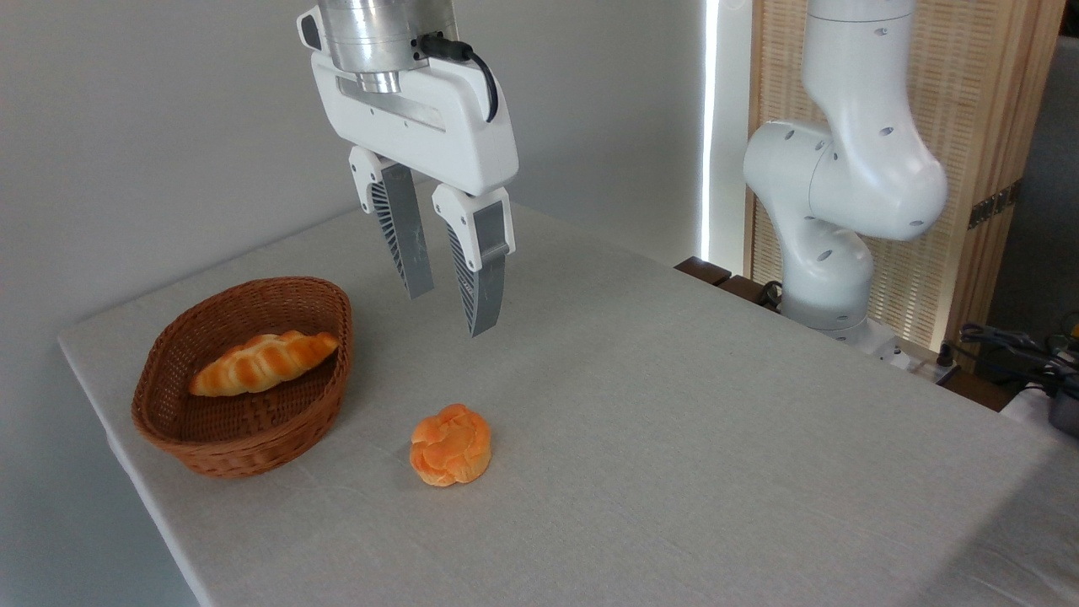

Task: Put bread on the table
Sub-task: 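Move the open gripper over the wicker basket and lower toward the bread roll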

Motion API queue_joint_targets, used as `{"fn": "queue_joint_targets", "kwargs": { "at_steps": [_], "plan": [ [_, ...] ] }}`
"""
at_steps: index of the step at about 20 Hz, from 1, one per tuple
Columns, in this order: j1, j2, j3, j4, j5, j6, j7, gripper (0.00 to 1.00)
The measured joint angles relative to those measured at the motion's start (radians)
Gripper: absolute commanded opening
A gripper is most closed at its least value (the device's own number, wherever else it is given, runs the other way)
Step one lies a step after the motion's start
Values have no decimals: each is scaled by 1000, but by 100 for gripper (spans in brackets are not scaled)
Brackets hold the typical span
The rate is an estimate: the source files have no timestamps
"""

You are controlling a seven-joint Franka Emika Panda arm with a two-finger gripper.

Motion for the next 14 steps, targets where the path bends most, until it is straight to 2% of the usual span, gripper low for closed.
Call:
{"fn": "queue_joint_targets", "kwargs": {
  "at_steps": [12, 14],
  "plan": [
    [-1, 0, -1, 0, -3, 1, 0, 100],
    [-4, 0, -5, 0, -26, 4, 0, 100]
  ]
}}
